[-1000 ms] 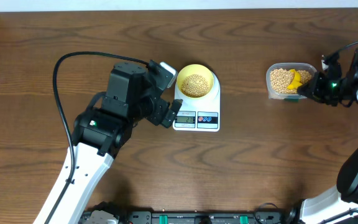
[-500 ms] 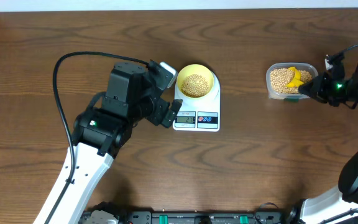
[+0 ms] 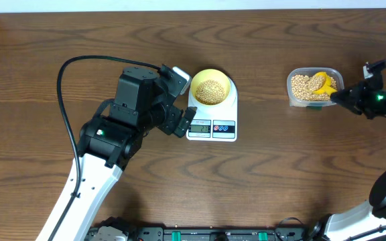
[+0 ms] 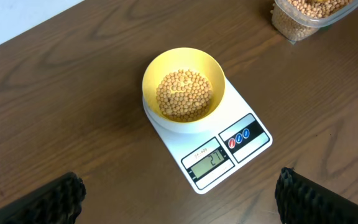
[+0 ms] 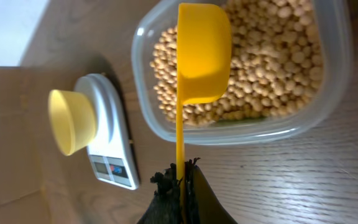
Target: Scoop item into bowl and weigh 50g on scale
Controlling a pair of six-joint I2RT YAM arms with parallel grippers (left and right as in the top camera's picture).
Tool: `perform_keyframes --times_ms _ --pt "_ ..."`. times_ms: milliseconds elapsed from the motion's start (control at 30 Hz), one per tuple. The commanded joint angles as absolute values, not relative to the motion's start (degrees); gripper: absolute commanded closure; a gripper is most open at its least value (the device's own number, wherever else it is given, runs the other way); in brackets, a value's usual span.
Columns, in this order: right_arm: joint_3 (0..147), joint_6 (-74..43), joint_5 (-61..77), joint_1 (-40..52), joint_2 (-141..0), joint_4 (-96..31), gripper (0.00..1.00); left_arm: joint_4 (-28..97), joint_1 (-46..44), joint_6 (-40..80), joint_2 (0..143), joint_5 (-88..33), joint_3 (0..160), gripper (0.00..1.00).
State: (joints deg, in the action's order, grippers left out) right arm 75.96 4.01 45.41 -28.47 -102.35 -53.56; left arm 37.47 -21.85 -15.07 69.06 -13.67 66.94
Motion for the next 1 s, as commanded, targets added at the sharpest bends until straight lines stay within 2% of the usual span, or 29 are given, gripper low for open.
perform_keyframes --times_ms 0,433,967 --pt "75.6 6.3 52.5 -29.6 -102.3 -53.7 0.99 37.5 -21.5 -15.4 69.1 -14.5 66.5 0.00" --pt "75.6 11.4 58.2 -31.1 -102.3 -57.0 0.99 37.5 -21.5 -15.4 69.1 -14.5 66.5 0.00" --pt "75.6 11.7 68.3 -30.8 -102.3 -57.6 0.99 37.5 -21.6 -15.4 69.1 -14.5 66.5 0.00"
